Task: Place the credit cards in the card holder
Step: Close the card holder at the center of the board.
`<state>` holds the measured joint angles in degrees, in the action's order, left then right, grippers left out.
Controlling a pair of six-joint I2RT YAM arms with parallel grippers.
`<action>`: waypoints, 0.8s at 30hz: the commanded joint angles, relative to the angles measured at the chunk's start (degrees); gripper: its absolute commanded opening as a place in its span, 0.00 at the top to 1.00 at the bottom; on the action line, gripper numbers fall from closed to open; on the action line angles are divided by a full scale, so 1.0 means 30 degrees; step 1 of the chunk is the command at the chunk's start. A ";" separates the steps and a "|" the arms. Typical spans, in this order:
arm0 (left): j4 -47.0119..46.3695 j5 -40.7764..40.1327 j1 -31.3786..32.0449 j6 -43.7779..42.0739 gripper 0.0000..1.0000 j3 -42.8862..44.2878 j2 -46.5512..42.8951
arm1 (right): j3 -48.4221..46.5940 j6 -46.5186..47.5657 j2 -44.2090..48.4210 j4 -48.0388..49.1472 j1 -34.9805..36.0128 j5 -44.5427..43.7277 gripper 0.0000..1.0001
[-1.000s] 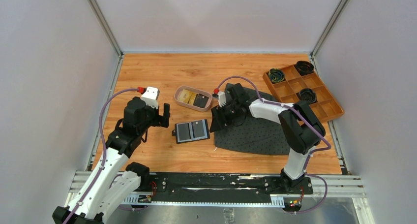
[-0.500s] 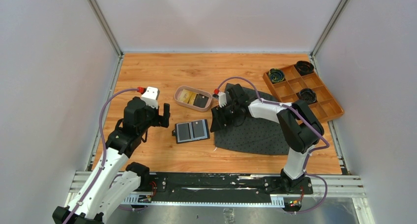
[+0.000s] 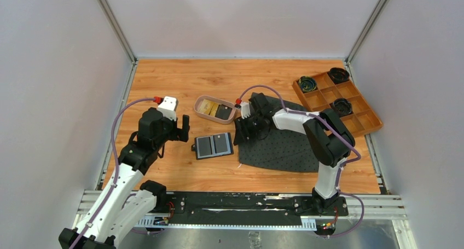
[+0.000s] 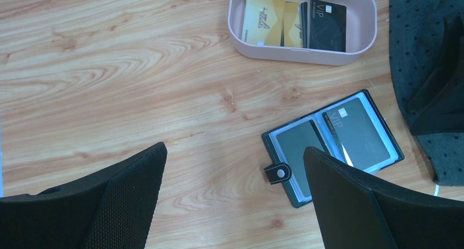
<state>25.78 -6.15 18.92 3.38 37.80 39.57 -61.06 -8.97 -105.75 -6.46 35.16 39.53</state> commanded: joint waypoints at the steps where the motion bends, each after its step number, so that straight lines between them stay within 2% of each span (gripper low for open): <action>1: -0.0375 0.0146 -0.0066 -0.0188 0.00 -0.0179 -0.0005 | -0.0581 -0.0237 -0.0627 -0.0554 0.0735 -0.0628 0.49; 8: -0.0379 0.0147 -0.0065 -0.0159 0.00 -0.0179 -0.0034 | -0.1022 -0.0480 -0.1332 -0.0947 0.1883 -0.1087 0.50; 17: -0.0265 0.0930 -0.0082 0.0324 0.00 -0.0039 0.0237 | -0.1920 -0.0259 -0.1633 -0.1586 0.1935 -0.1715 0.51; 20: 0.0303 0.1913 -0.0086 0.1631 0.00 0.0611 0.0959 | -0.2981 0.0309 -0.1788 -0.2504 0.1818 -0.0921 0.49; 24: -0.0516 0.3738 -0.0088 0.5315 0.00 0.0265 0.1713 | -0.4637 0.1647 -0.1749 -0.4174 0.1443 0.0157 0.44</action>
<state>26.13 -1.21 18.92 8.78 38.52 43.11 -70.52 -8.49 -110.74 -13.08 40.25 37.52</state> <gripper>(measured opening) 1.000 0.542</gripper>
